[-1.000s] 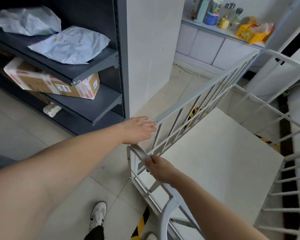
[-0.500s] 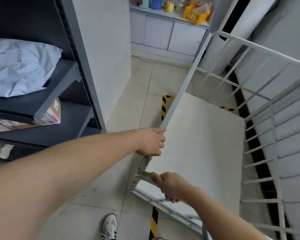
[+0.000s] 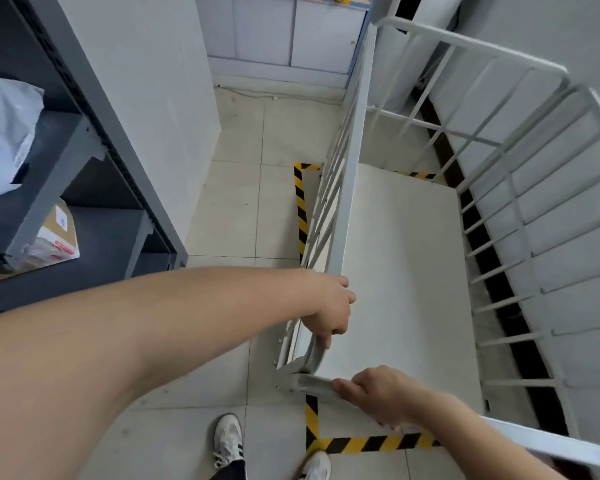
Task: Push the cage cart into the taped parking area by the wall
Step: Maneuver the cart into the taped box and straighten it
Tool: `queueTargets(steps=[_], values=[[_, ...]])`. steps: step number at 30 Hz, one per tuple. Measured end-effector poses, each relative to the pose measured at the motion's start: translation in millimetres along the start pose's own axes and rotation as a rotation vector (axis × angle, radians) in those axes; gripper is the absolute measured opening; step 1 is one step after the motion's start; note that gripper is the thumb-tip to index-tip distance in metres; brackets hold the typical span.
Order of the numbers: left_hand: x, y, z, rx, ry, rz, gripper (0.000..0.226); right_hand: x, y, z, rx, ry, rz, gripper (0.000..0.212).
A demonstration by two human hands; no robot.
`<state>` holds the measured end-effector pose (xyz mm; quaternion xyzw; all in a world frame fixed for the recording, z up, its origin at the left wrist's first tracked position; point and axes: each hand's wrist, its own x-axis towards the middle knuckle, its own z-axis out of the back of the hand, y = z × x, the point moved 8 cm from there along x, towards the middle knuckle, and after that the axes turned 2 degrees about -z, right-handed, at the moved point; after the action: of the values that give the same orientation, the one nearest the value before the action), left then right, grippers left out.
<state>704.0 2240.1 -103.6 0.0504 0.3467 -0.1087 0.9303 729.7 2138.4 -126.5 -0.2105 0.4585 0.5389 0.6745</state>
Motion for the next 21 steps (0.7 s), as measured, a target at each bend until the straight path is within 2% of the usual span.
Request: queueTargets(steps=[5, 10, 15, 21], values=[[6.1, 4.4, -8.4, -0.118, 0.043, 0.038, 0.048, -0.2, -3.1, -0.3, 0.01, -0.043, -0.011, 0.065], [6.4, 2.1, -7.3, -0.113, 0.047, 0.039, 0.047, -1.0, -3.4, -1.5, 0.012, -0.115, -0.042, 0.069], [5.1, 3.3, -9.4, -0.125, 0.046, 0.062, 0.048, -6.9, 1.6, 1.4, 0.027, -0.129, -0.048, 0.056], [4.2, 2.7, -6.3, -0.105, 0.007, 0.061, 0.046, -1.2, -3.9, 0.8, 0.056, -0.179, -0.032, 0.063]])
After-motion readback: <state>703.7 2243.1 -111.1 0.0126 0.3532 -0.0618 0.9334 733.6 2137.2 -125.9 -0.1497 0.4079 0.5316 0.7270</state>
